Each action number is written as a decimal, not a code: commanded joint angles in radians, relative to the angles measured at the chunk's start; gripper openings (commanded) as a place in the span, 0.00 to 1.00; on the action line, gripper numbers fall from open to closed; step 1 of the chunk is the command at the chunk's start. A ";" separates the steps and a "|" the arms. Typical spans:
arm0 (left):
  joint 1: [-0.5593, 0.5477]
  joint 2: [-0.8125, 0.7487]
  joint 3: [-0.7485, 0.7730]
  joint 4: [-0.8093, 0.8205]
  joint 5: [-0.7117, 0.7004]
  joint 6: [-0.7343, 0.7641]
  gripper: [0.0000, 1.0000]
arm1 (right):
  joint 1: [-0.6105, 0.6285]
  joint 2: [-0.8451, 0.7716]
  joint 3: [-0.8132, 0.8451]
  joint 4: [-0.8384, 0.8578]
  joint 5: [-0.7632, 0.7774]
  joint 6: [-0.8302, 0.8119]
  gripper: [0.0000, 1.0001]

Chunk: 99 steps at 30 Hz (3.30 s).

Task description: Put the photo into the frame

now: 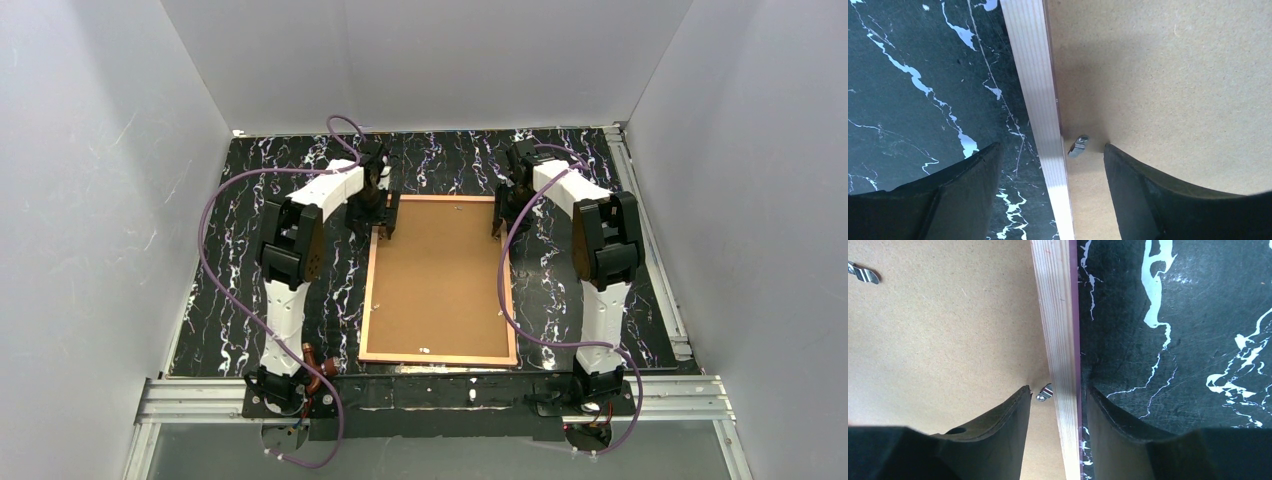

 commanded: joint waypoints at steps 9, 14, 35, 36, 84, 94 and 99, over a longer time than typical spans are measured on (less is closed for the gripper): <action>0.024 0.018 -0.012 -0.065 0.084 0.064 0.15 | -0.003 0.023 0.044 -0.021 -0.012 -0.017 0.51; 0.024 0.010 -0.033 -0.049 0.126 0.070 0.00 | -0.003 0.022 0.042 -0.019 -0.017 -0.017 0.51; 0.028 -0.606 -0.528 -0.068 0.152 -0.141 0.97 | -0.003 -0.290 -0.230 0.051 -0.048 0.010 0.72; 0.027 -0.636 -0.561 -0.071 0.165 -0.150 0.97 | -0.003 -0.313 -0.258 0.057 -0.054 0.015 0.72; -0.183 -0.522 -0.789 -0.041 0.210 0.020 0.00 | -0.003 -0.621 -0.563 0.100 -0.124 0.073 0.71; -0.181 -0.389 -0.584 -0.125 0.079 0.296 0.00 | -0.048 -0.478 -0.322 0.013 -0.050 -0.004 0.71; -0.181 -0.296 -0.429 -0.198 -0.130 0.328 0.11 | -0.059 -0.421 -0.240 -0.023 -0.039 -0.021 0.71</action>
